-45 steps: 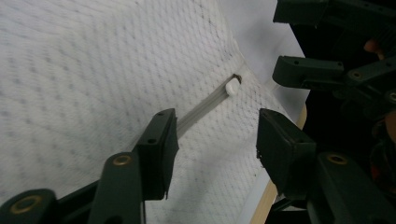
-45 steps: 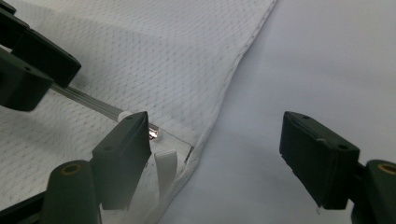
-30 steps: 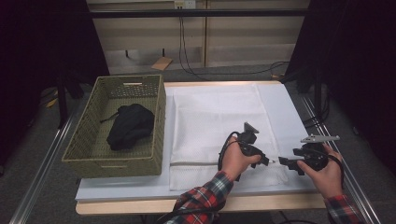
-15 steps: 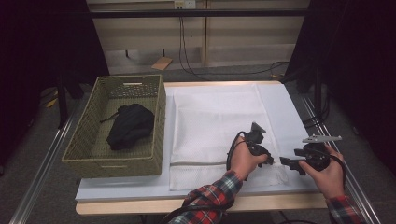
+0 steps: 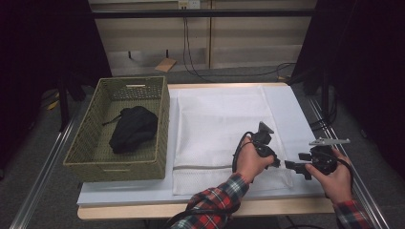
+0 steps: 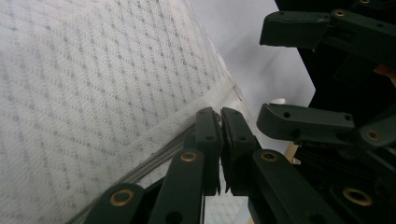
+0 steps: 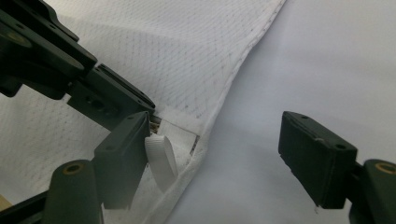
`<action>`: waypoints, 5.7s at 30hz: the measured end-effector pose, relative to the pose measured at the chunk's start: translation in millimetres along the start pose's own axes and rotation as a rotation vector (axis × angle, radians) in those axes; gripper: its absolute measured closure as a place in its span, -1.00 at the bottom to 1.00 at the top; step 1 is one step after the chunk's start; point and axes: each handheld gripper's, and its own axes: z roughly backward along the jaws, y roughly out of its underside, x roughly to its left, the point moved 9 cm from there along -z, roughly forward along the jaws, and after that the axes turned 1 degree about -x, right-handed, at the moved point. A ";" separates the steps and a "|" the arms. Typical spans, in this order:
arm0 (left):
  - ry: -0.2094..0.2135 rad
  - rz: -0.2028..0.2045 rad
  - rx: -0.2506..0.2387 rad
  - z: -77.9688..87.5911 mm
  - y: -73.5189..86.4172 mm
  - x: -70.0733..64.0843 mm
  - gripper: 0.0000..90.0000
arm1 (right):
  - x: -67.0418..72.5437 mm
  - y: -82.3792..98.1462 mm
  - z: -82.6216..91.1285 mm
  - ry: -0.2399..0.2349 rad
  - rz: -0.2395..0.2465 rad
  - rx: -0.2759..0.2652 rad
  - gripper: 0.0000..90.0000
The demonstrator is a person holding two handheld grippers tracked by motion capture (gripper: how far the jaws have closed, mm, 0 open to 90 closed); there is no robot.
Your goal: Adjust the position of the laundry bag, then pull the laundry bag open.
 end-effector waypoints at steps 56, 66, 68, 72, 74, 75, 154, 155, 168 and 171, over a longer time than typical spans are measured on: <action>0.063 0.021 -0.019 33.3 7.3 9.9 0.92 | 44.2 -6.2 -12.3 -0.367 -0.194 0.058 0.86; 0.054 -0.014 0.000 26.6 11.7 13.8 0.87 | 43.5 -6.6 -10.1 -0.379 -0.221 0.056 0.94; 0.067 -0.006 0.007 26.2 12.1 12.7 0.90 | 43.4 -6.3 -10.1 -0.381 -0.223 0.057 0.94; 0.074 0.039 0.001 27.1 10.3 8.9 0.92 | 43.4 -6.3 -9.4 -0.392 -0.247 0.058 0.94; 0.072 0.025 0.008 30.3 10.8 9.2 0.92 | 43.7 -6.8 -8.1 -0.392 -0.250 0.056 0.95; 0.067 0.015 0.013 31.8 11.4 9.2 0.92 | 43.9 -7.5 -7.1 -0.391 -0.253 0.052 0.95; -0.010 -0.035 0.019 68.7 17.1 19.9 0.93 | 33.0 -9.7 6.3 -0.375 -0.278 0.021 0.98; -0.003 -0.028 0.009 68.5 16.6 19.3 0.93 | 32.8 -9.5 6.3 -0.377 -0.280 0.020 0.98; -0.004 -0.031 0.013 72.4 16.6 20.7 0.93 | 32.6 -8.4 7.2 -0.371 -0.271 0.021 0.98; -0.014 -0.024 0.011 72.6 16.2 22.9 0.93 | 31.6 -8.1 6.5 -0.366 -0.271 0.019 0.98</action>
